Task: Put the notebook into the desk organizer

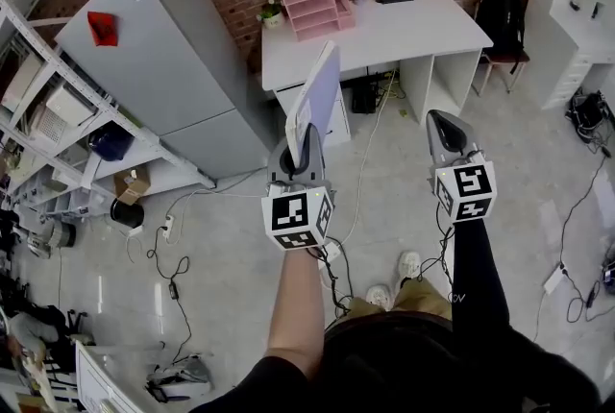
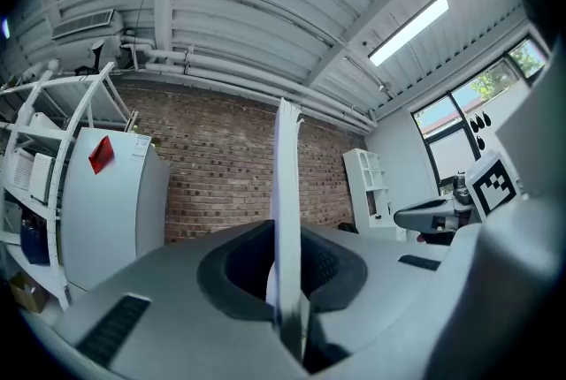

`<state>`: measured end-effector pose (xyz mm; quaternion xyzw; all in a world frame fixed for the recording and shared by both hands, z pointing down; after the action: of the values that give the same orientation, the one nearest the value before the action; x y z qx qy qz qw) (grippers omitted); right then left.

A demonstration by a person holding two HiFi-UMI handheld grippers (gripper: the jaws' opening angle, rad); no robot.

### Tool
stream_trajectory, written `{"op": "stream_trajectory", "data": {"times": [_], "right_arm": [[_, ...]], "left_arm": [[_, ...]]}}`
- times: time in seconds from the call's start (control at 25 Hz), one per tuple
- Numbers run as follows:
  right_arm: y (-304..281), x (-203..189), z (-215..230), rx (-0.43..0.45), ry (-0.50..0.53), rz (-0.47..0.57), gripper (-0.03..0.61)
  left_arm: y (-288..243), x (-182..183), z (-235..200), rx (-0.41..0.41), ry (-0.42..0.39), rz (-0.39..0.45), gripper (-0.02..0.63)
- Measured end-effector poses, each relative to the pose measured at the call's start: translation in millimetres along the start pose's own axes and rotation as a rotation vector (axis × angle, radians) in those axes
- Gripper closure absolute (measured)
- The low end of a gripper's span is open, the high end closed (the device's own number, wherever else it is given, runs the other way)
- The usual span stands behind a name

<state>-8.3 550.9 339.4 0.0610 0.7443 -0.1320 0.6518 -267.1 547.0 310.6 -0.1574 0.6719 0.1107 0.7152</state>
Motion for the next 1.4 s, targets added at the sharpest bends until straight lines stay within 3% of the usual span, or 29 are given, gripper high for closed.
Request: {"op": "stream_trajectory", "data": {"times": [0.56,1.12,1.4], "right_arm": [[-71.8,-6.1,34.9,0.061,-0.043,0.002,0.579],[-193.3,-9.1,116.2,0.117,-0.042,-0.006,0.579],[-231.1,-8.9,149.0,0.122,-0.034,0.004,0.578]], "left_arm": [[-77.6,0.2,-7.3,0.009,0.01,-0.006,0.578],[-213.5,12.8,-4.9,0.025,0.006,-0.004,0.578],[-256.2,12.5,-2.8,0.048,0.01,-0.007,0.578]]}}
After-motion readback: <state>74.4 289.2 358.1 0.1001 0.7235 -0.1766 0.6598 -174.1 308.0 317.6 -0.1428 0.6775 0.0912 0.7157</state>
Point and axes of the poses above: the fingertips, and each gripper's own axes: y backward along the fingers, z to its right, x out of its top, the point moved 5 cm from there along y, backward along the fingers, and after that the axes turned 8 degrees about -z, right-handed, at the moved point
